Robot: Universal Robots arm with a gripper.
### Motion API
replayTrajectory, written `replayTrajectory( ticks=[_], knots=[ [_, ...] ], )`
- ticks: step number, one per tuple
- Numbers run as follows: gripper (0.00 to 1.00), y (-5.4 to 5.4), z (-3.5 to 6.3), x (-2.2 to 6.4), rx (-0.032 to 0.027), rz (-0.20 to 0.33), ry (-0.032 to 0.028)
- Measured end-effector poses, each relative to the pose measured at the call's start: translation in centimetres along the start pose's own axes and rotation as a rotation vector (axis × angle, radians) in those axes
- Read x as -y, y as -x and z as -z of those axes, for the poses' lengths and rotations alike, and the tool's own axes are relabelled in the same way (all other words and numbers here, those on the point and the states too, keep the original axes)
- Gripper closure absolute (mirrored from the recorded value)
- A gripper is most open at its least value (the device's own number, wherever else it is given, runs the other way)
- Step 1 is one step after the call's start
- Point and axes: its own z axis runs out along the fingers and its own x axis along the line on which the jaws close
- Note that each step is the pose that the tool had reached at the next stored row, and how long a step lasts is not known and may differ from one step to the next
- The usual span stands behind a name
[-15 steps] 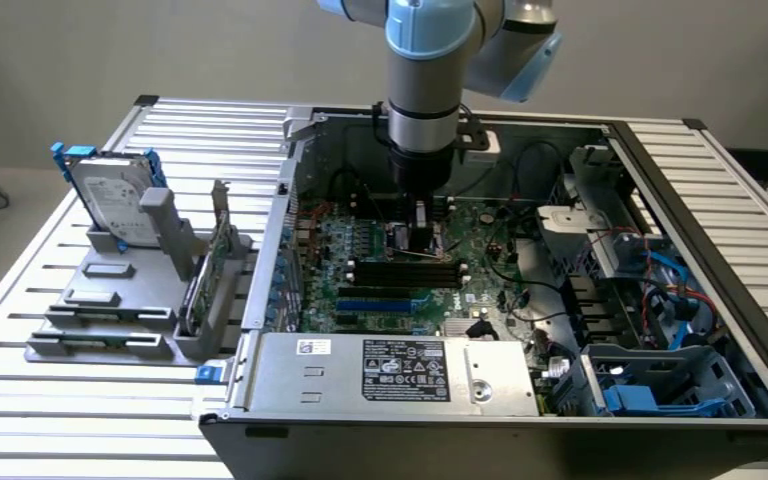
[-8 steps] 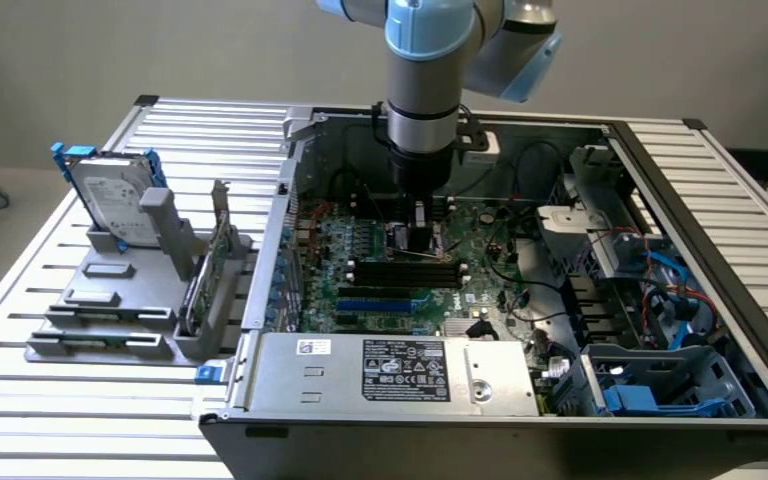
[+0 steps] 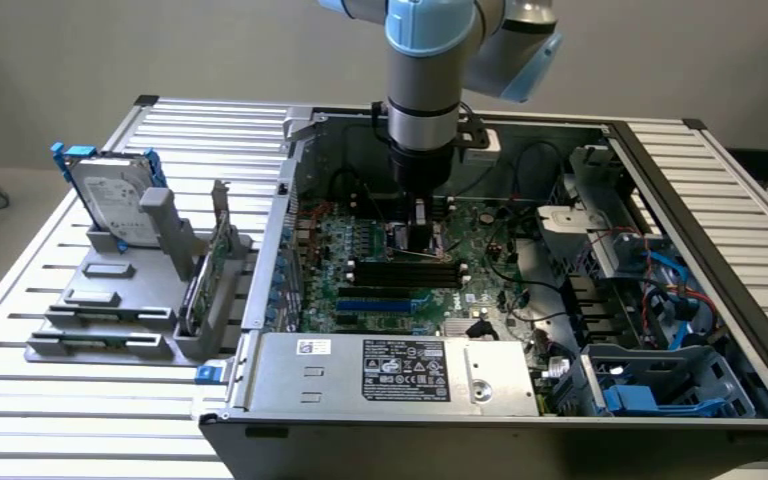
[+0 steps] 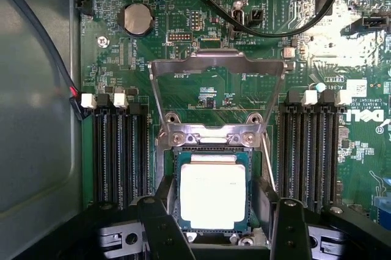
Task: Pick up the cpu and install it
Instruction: 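Place the cpu into insertion slot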
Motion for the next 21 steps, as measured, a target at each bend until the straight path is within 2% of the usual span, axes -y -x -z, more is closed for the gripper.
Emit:
replayTrajectory(
  ticks=[2, 4, 10, 11, 12, 13, 15, 16, 20, 21],
  knots=[
    [0.37, 0.0, 0.25, -0.01, -0.0002, 0.000, 0.0000],
    [0.37, 0.0, 0.49, -0.01, -0.0028, -0.001, -0.0005],
    [0.37, 0.0, 1.45, 0.51, -0.0216, -0.004, -0.0050],
    [0.39, 0.0, 1.63, 0.62, -0.0247, -0.005, -0.0059],
    [0.46, 0.0, 1.80, 0.77, -0.0277, -0.005, -0.0071],
    [0.46, 0.0, 1.94, 0.94, -0.0309, -0.006, -0.0084],
    [0.58, 0.0, 2.14, 1.36, -0.0376, -0.007, -0.0130],
    [0.58, 0.0, 2.21, 1.59, -0.0415, -0.007, -0.0161],
    [0.82, 0.0, 2.38, 2.48, -0.0520, -0.008, -0.0340],
    [0.82, 0.0, 2.41, 2.67, -0.0539, -0.009, -0.0386]
  ],
)
